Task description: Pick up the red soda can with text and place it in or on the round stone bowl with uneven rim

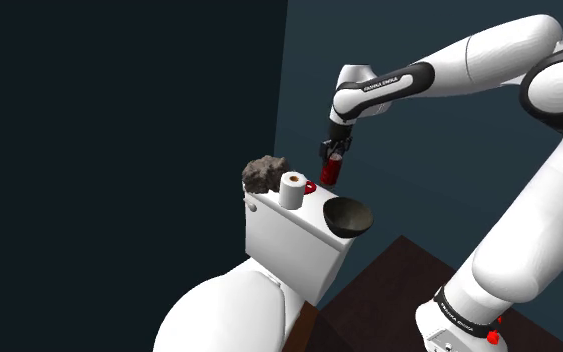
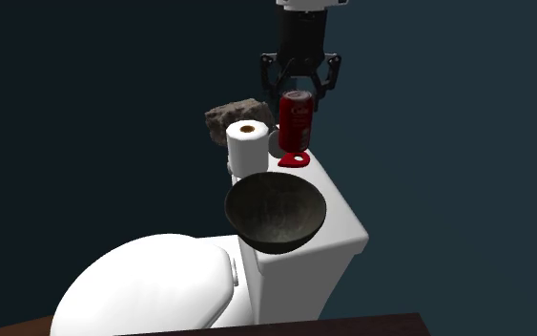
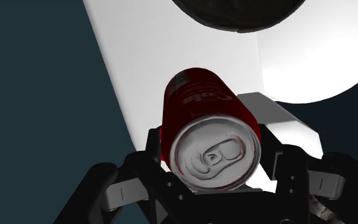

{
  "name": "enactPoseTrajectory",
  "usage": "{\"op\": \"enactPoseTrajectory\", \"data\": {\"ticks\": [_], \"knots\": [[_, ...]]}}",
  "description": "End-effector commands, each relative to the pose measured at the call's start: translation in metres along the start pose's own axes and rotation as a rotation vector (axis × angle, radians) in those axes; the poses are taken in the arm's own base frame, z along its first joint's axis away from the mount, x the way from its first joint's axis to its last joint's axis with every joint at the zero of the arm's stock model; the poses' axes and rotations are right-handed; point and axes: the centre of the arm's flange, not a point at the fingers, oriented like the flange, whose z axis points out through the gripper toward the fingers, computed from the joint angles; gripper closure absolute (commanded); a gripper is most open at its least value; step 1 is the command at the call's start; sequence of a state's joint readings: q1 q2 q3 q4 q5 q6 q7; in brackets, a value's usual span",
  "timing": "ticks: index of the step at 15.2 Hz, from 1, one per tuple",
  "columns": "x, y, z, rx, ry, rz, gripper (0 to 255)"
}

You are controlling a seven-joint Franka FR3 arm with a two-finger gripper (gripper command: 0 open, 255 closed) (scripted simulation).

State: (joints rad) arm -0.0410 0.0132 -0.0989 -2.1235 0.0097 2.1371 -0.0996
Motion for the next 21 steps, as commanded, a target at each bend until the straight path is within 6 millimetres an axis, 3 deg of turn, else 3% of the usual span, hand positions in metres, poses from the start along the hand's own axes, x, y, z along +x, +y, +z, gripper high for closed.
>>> {"op": "enactPoseTrajectory", "data": {"ticks": [1, 10, 21], "knots": [[0.001, -0.001, -0.01, 0.0, 0.0, 0.0, 255], [0.001, -0.001, -0.054, 0.0, 0.0, 0.0, 255], [-0.135, -0.044, -0.084, 0.0, 0.0, 0.0, 255]]}}
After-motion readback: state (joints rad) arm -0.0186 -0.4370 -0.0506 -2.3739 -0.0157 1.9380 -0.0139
